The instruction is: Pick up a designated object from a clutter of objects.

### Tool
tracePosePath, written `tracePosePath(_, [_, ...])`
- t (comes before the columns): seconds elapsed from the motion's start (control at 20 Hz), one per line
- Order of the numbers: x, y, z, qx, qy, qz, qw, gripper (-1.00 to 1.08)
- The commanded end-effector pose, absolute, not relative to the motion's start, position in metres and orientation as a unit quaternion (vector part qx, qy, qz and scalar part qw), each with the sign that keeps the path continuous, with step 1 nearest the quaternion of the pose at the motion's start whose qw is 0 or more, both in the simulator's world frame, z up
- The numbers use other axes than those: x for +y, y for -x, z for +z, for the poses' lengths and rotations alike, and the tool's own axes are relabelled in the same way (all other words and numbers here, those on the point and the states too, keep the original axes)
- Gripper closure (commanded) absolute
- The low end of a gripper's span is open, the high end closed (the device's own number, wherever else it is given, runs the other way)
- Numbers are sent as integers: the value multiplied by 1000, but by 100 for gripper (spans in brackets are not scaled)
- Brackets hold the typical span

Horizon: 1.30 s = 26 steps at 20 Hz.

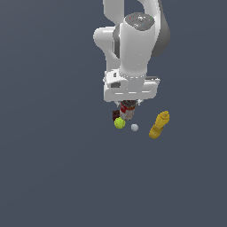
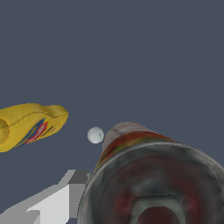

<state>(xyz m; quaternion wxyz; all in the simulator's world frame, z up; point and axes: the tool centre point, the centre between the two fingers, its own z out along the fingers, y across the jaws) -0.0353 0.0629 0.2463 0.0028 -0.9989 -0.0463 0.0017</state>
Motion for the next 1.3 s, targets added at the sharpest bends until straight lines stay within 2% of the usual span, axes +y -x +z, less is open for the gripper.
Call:
tracePosePath(0.0, [44,26,272,-47,999,0,3,108])
tracePosePath(0.6, [-38,-14,373,-46,999,0,1,108])
tracePosePath(1.25, [-96,-46,444,-46,999,0,0,108])
